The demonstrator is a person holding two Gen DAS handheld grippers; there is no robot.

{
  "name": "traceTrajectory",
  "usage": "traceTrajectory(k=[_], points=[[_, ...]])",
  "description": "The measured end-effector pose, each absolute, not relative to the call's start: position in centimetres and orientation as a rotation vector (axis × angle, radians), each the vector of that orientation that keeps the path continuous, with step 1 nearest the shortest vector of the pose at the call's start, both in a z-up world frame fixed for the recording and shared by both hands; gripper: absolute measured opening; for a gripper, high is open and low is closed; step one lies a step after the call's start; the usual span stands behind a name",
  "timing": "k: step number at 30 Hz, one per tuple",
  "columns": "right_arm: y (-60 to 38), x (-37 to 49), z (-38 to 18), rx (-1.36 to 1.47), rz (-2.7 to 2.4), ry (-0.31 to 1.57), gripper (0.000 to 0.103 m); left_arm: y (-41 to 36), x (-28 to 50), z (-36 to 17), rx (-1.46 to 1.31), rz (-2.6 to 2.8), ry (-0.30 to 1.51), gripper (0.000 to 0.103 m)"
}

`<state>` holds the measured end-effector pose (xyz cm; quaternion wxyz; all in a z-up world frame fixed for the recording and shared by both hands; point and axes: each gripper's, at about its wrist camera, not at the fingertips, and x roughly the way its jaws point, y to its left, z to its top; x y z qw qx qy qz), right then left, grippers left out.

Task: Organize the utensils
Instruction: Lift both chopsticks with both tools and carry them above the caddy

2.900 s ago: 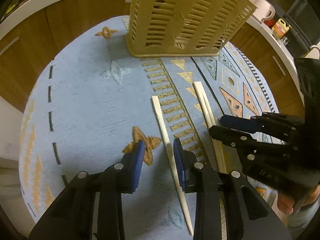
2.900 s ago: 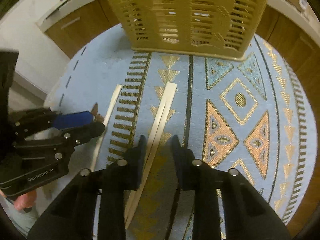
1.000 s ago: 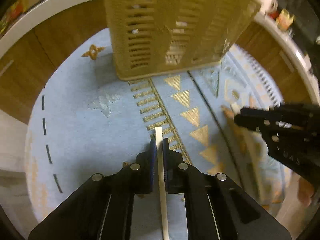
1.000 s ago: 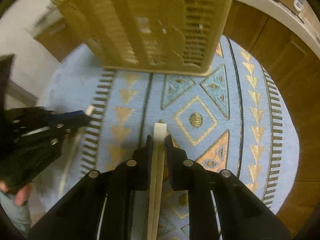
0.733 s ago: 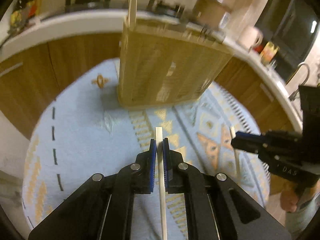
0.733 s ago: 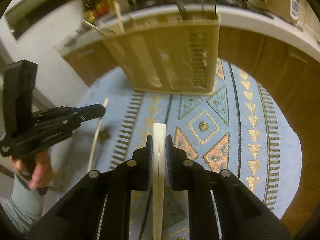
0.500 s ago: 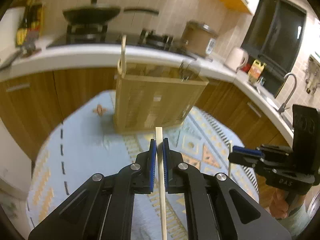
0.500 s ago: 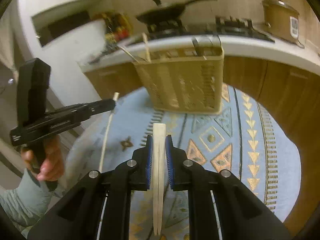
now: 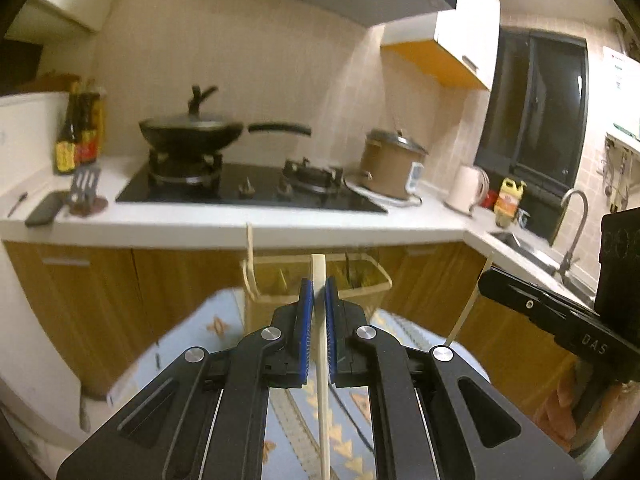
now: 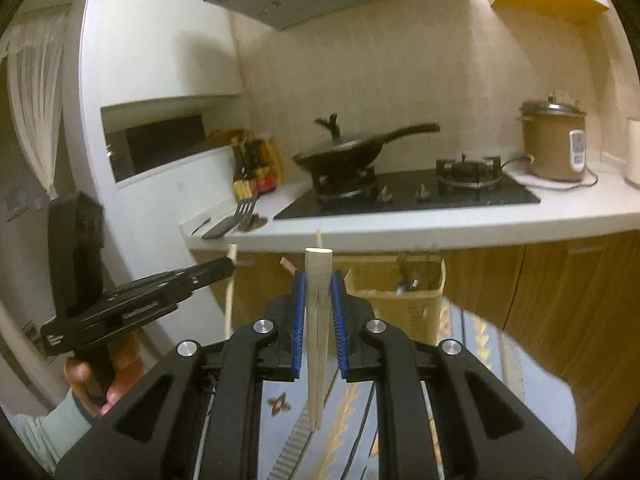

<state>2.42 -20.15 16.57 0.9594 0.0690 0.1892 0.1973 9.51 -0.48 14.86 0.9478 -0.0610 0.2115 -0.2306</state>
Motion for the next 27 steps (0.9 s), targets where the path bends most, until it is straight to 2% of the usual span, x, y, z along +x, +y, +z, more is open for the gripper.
traceTrajectory(k=[9, 21, 27], points=[[-21.0, 5.0, 19.6, 0.109, 0.334, 0.323, 0.011, -0.7, 12.2, 18.7, -0.166, -0.416, 0.29, 0.004], [-23.1, 9.7, 22.7, 0.1, 0.249, 0.228, 0.011, -2.0, 17.6, 21.0, -0.211, -0.334, 0.134, 0.004], [-24.0, 12.7, 22.3, 0.092, 0.193, 0.223, 0.011, -2.7, 20.1, 20.4, -0.217, -0.32, 0.083, 0.004]])
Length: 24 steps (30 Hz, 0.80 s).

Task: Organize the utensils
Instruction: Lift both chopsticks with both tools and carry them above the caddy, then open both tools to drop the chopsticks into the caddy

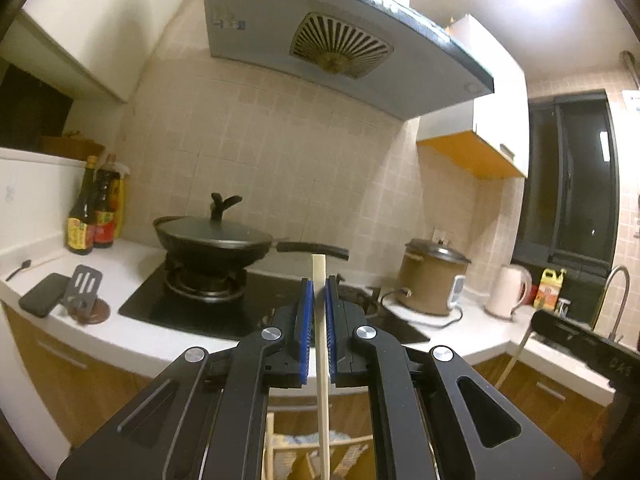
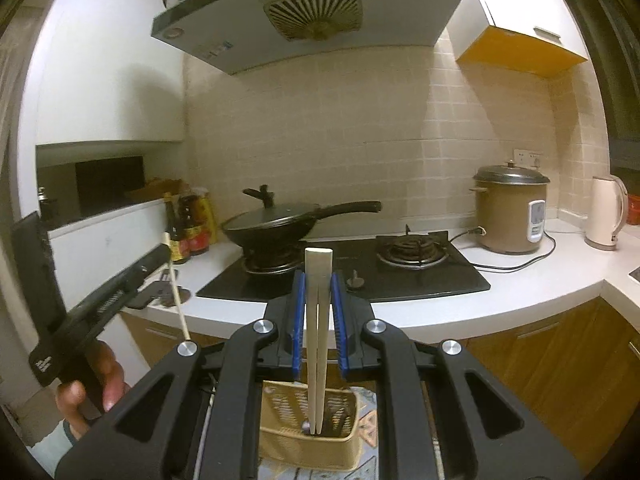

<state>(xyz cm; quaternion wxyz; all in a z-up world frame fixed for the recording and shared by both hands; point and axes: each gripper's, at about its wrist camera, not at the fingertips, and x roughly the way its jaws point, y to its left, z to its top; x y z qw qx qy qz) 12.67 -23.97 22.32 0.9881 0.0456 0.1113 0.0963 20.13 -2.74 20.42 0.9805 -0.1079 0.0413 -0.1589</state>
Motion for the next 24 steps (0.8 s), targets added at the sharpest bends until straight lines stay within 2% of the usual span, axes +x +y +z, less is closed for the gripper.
traceTrajectory(k=[20, 22, 24], points=[[-24.2, 16.0, 17.1, 0.08, 0.154, 0.257, 0.011, -5.7, 22.0, 16.1, -0.105, -0.224, 0.086, 0.005], [-24.0, 15.9, 16.8, 0.082, 0.17, 0.277, 0.013, -5.6, 21.8, 15.9, -0.098, -0.23, 0.102, 0.012], [-23.9, 15.7, 16.7, 0.082, 0.179, 0.293, 0.022, -5.6, 21.2, 15.8, -0.081, -0.233, 0.103, 0.037]])
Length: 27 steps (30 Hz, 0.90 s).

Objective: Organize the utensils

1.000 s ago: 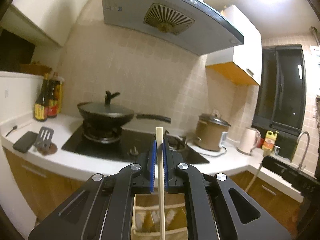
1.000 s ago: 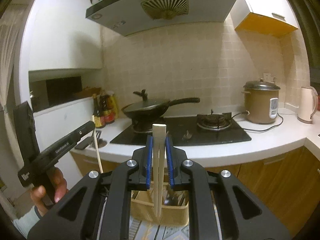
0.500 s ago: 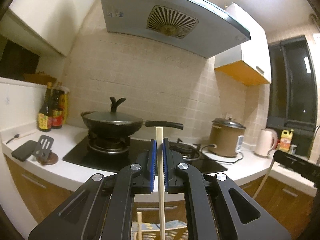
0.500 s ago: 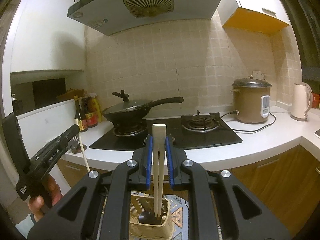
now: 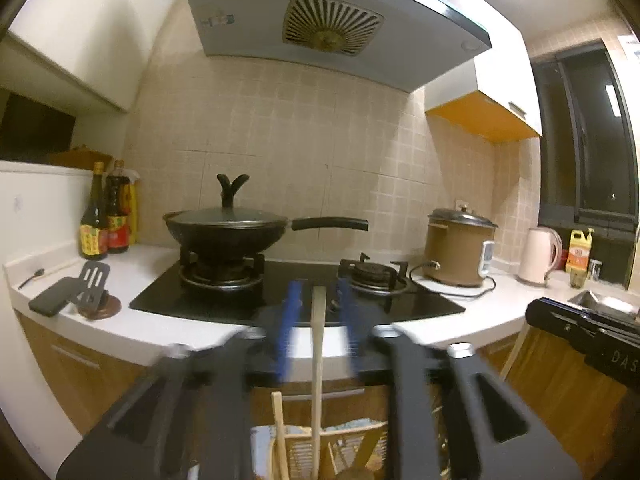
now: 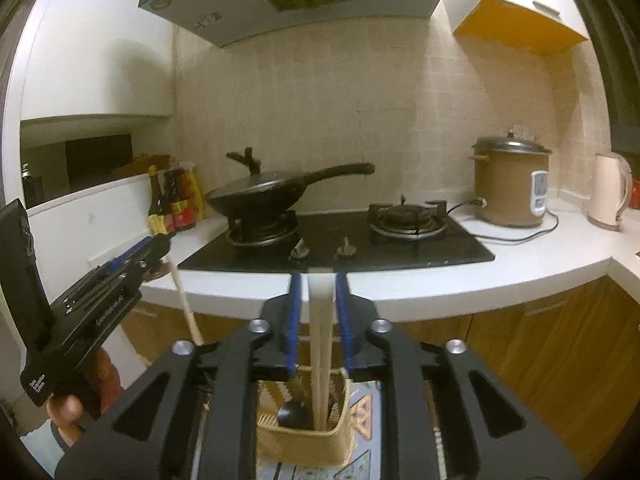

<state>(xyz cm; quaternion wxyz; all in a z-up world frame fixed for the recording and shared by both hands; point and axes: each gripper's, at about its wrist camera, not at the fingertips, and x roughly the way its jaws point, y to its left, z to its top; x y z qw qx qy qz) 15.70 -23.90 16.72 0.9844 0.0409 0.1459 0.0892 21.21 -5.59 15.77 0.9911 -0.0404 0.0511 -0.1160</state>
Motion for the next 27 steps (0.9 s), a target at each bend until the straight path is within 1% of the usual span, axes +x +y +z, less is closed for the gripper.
traceTrajectory(k=[1, 2, 3, 7, 9, 15, 18, 22, 23, 24, 27], points=[[-23.9, 15.4, 16.7, 0.083, 0.182, 0.298, 0.036, -5.4, 20.7, 15.8, -0.074, -0.232, 0.099, 0.04], [-23.9, 15.0, 16.8, 0.088, 0.189, 0.299, 0.059, -5.3, 20.4, 15.9, -0.073, -0.237, 0.1, 0.043], [-23.9, 14.7, 16.9, 0.092, 0.191, 0.295, 0.064, -5.1, 19.9, 16.0, -0.074, -0.249, 0.103, 0.046], [-23.8, 12.5, 17.4, 0.094, 0.19, 0.296, 0.064, -4.0, 17.5, 17.0, -0.079, -0.263, 0.105, 0.049], [-24.0, 11.1, 17.5, 0.098, 0.185, 0.291, 0.064, -3.4, 16.4, 17.4, -0.087, -0.274, 0.111, 0.056], [-23.3, 7.4, 17.1, 0.08, 0.191, 0.301, 0.064, -1.4, 11.7, 18.3, -0.1, -0.28, 0.128, 0.066], [-22.8, 5.4, 16.2, 0.085, 0.203, 0.314, 0.065, -0.5, 9.7, 17.9, -0.103, -0.271, 0.155, 0.075], [-23.0, 3.3, 15.1, 0.126, 0.216, 0.316, 0.072, 0.5, 7.2, 16.4, -0.088, -0.247, 0.19, 0.077], [-23.0, 3.0, 14.9, 0.135, 0.217, 0.317, 0.073, 0.7, 6.8, 16.1, -0.085, -0.236, 0.192, 0.08], [-23.2, 2.5, 14.5, 0.149, 0.218, 0.319, 0.074, 1.0, 6.2, 15.7, -0.082, -0.225, 0.194, 0.083], [-23.5, 1.8, 13.5, 0.175, 0.215, 0.331, 0.074, 1.9, 4.7, 14.8, -0.09, -0.208, 0.203, 0.087]])
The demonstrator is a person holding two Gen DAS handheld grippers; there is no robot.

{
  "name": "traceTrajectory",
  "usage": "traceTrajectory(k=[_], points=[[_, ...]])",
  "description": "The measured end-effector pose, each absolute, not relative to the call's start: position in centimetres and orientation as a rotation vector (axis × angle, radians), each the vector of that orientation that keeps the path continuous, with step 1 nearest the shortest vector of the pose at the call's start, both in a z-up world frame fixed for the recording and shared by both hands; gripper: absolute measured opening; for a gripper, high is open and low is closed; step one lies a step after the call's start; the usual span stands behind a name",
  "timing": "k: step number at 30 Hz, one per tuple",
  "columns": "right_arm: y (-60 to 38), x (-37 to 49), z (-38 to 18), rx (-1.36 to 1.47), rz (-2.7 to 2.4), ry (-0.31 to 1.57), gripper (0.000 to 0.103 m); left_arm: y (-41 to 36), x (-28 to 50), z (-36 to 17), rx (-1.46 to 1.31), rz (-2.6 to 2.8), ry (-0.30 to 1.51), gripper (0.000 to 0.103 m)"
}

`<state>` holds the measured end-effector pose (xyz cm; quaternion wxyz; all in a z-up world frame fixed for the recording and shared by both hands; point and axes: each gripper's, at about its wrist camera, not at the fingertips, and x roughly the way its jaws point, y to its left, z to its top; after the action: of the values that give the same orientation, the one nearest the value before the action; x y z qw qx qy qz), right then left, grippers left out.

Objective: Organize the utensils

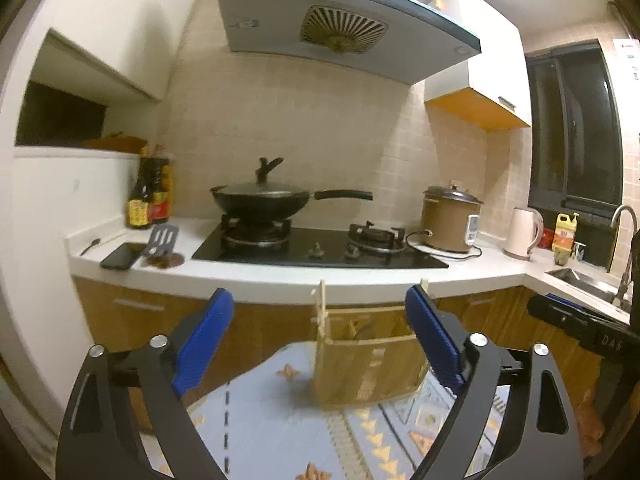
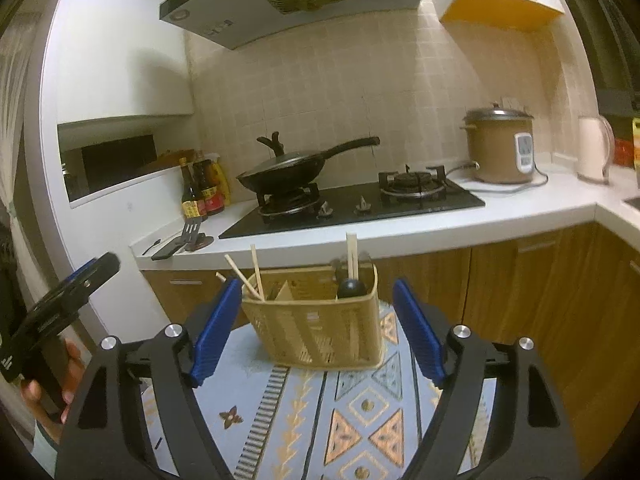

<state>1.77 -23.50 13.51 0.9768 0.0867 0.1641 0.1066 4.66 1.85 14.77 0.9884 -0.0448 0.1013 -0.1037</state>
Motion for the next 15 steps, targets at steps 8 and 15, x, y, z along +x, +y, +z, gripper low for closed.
traceTrajectory(k=[8, 15], points=[[-24.2, 0.2, 9.1, 0.212, 0.181, 0.354, 0.081, 1.6, 2.2, 11.6, -0.092, -0.18, 0.25, 0.087], [-24.1, -0.9, 5.6, 0.163, 0.067, 0.296, 0.084, 0.4, 1.0, 8.0, -0.075, -0.06, 0.184, 0.09]])
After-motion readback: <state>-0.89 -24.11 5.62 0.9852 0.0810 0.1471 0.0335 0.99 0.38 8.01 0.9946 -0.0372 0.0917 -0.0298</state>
